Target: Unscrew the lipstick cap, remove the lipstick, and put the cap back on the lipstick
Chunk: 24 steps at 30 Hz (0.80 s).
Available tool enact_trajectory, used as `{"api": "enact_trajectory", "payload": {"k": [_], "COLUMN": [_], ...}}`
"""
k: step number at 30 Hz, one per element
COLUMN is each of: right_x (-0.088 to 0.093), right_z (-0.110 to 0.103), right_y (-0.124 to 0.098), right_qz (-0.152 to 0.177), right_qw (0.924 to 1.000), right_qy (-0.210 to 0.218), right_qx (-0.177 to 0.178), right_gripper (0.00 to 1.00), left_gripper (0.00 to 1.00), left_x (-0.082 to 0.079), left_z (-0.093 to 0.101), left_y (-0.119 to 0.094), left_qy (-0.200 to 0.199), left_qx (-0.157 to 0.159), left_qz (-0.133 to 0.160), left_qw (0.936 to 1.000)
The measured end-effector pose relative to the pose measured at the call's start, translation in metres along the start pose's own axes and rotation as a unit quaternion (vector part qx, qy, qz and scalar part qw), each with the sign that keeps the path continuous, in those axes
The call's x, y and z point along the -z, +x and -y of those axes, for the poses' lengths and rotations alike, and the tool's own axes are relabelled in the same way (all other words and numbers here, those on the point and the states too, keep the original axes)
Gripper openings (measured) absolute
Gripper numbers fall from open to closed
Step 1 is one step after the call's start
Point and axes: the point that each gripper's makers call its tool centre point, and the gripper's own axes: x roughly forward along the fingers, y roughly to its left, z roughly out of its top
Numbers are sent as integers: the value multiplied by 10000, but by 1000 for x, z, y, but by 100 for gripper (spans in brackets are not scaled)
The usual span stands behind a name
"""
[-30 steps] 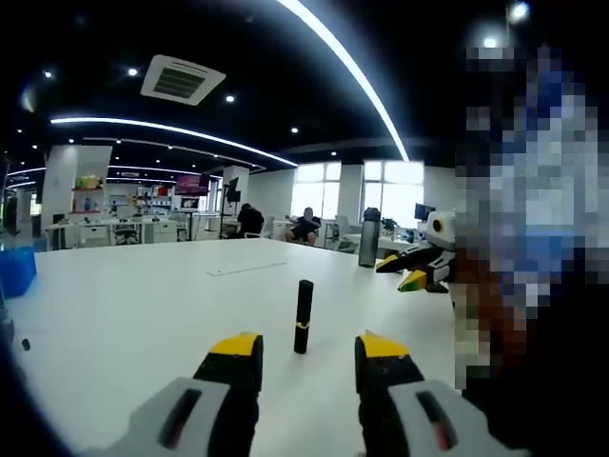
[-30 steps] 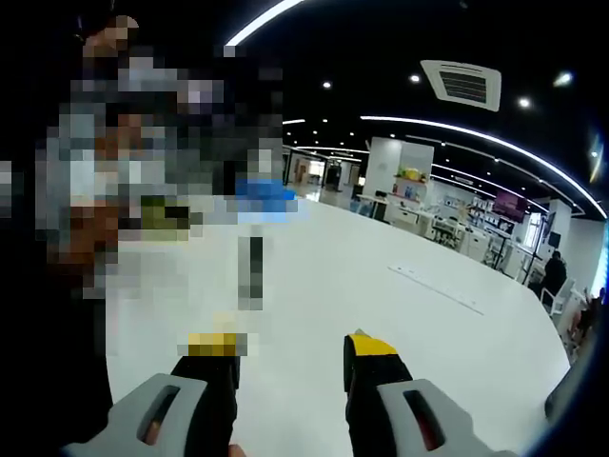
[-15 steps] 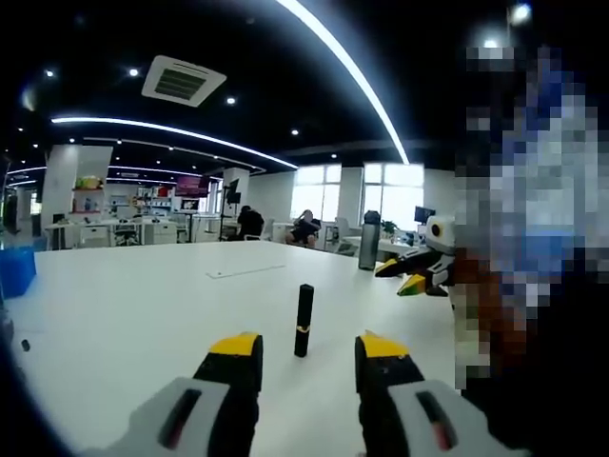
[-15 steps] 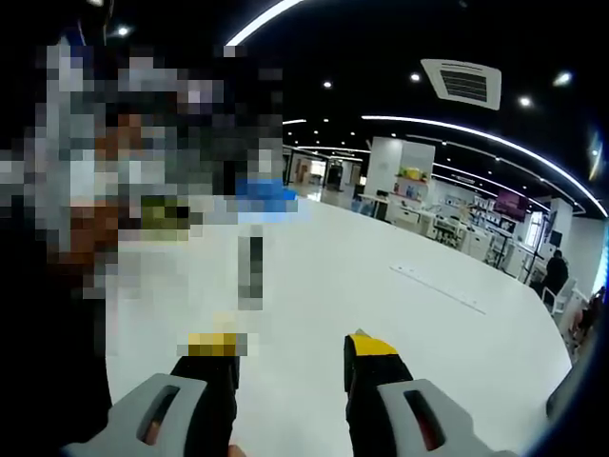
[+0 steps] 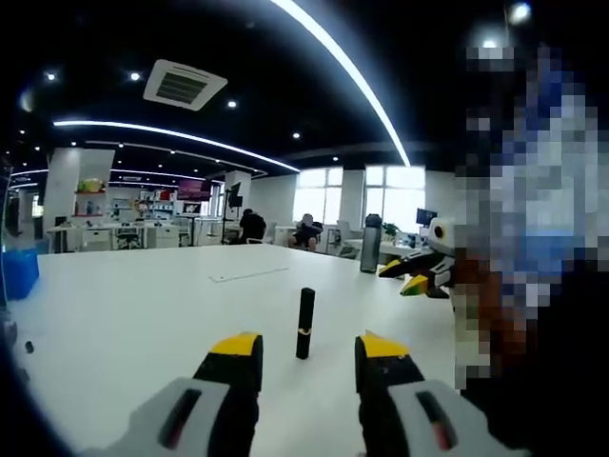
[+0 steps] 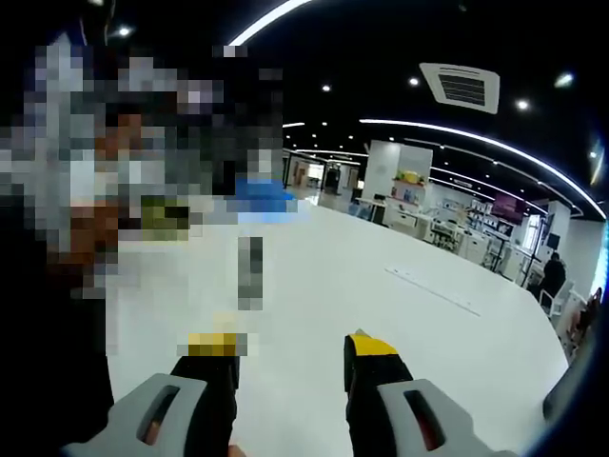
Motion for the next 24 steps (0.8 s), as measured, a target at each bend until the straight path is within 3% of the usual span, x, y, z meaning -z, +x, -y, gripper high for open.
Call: {"api": "enact_trajectory", "payload": {"k": [24], "right_x": [3], "right_z": [7], "right_y": [2], "right_qz": [-49], "right_qw": [10000], "right_qy": [29], "right_qx": [25], "right_gripper": [43], "left_gripper": [40], "left_x": [4], "left_z": [-3], "left_y": [3], "left_qy": [-39], "left_qx": [1], "left_qz": [-43], "left_qw": [10000]}}
